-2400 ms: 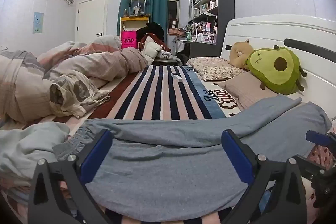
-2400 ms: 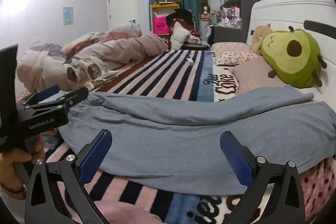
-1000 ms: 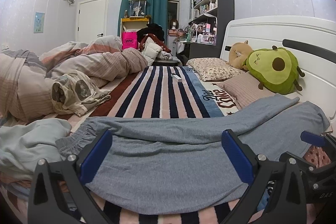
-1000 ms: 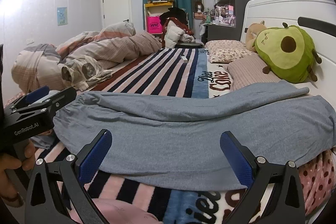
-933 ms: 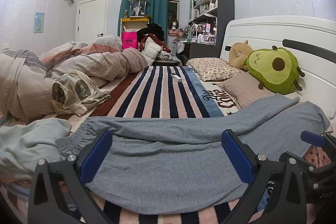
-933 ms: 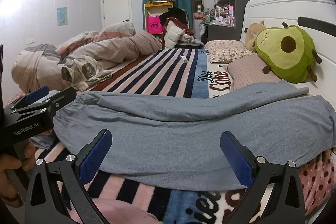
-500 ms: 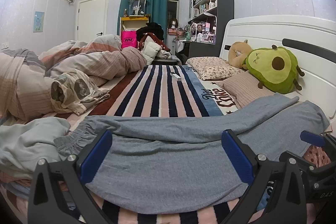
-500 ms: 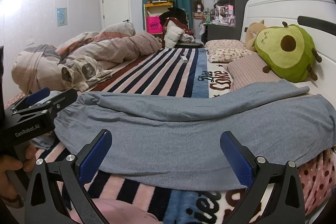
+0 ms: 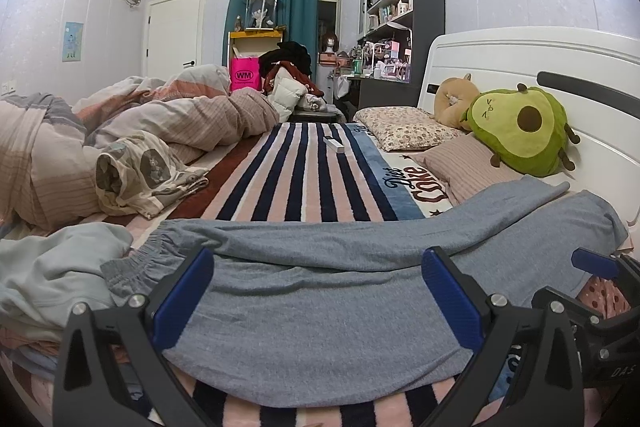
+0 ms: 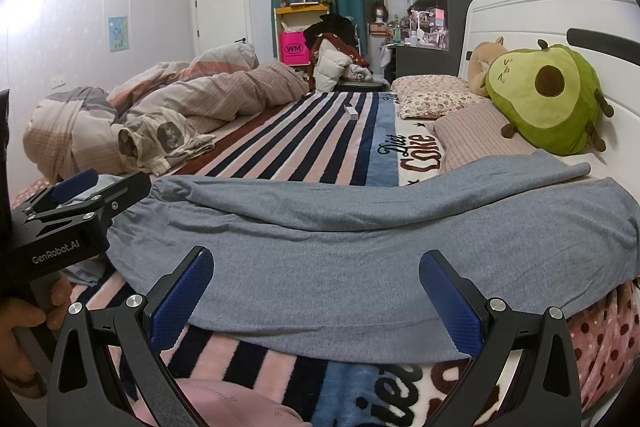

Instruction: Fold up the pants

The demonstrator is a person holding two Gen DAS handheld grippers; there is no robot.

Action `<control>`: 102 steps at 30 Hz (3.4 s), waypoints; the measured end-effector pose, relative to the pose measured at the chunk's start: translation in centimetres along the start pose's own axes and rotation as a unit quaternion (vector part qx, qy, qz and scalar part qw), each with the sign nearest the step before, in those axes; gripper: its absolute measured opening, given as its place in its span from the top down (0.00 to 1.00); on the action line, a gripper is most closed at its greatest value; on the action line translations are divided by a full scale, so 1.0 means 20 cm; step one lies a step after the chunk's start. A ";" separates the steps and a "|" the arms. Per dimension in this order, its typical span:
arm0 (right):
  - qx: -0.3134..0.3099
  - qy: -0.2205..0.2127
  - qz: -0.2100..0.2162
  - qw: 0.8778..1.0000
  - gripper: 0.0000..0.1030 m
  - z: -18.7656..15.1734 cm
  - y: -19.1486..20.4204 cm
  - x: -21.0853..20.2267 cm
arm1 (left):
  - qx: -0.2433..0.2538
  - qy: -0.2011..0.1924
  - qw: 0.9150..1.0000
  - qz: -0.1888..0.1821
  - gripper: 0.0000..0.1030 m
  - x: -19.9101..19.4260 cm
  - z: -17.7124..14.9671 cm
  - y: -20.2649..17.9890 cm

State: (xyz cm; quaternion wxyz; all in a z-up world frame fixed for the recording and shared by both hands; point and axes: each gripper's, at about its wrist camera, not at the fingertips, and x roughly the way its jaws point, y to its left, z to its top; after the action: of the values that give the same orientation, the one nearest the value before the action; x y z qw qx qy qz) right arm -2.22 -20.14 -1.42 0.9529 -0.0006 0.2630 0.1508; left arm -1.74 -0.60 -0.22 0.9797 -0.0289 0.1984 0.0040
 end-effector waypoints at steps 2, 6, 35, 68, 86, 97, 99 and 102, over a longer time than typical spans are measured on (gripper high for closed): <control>0.000 0.000 0.000 1.000 0.00 0.00 0.00 0.00 | 0.000 0.000 1.000 -0.001 0.01 0.00 0.00 0.00; 0.000 0.000 0.001 1.000 0.00 0.00 0.00 0.00 | 0.000 0.002 1.000 -0.001 0.01 0.01 -0.01 0.00; 0.228 0.097 -0.060 0.967 0.23 -0.43 -0.78 0.13 | -0.088 0.167 0.981 0.048 0.01 0.22 -0.48 0.47; 0.156 0.000 0.007 0.988 0.96 -0.13 -0.85 0.25 | -0.147 0.103 0.984 0.009 0.96 0.25 -0.25 0.59; 0.039 0.018 -0.003 0.999 0.96 0.38 -0.88 0.62 | -0.056 0.129 0.990 0.032 0.96 0.77 0.18 0.61; -0.026 0.069 -0.062 0.995 0.96 0.49 -0.88 0.97 | -0.014 0.178 0.982 0.058 0.96 1.24 0.22 0.59; -0.036 0.077 -0.071 0.994 0.96 0.50 -0.89 1.03 | -0.011 0.189 0.980 0.064 0.94 1.30 0.21 0.60; -0.043 0.086 -0.080 0.992 0.96 0.50 -0.90 1.12 | 0.002 0.198 0.975 0.097 0.69 1.38 0.19 0.61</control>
State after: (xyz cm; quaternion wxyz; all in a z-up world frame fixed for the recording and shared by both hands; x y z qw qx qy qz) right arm 26.29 -30.08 -5.51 0.9347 -0.0760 0.3366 0.0845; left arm 24.96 11.67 -8.09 0.9160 -0.0081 0.3903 0.0926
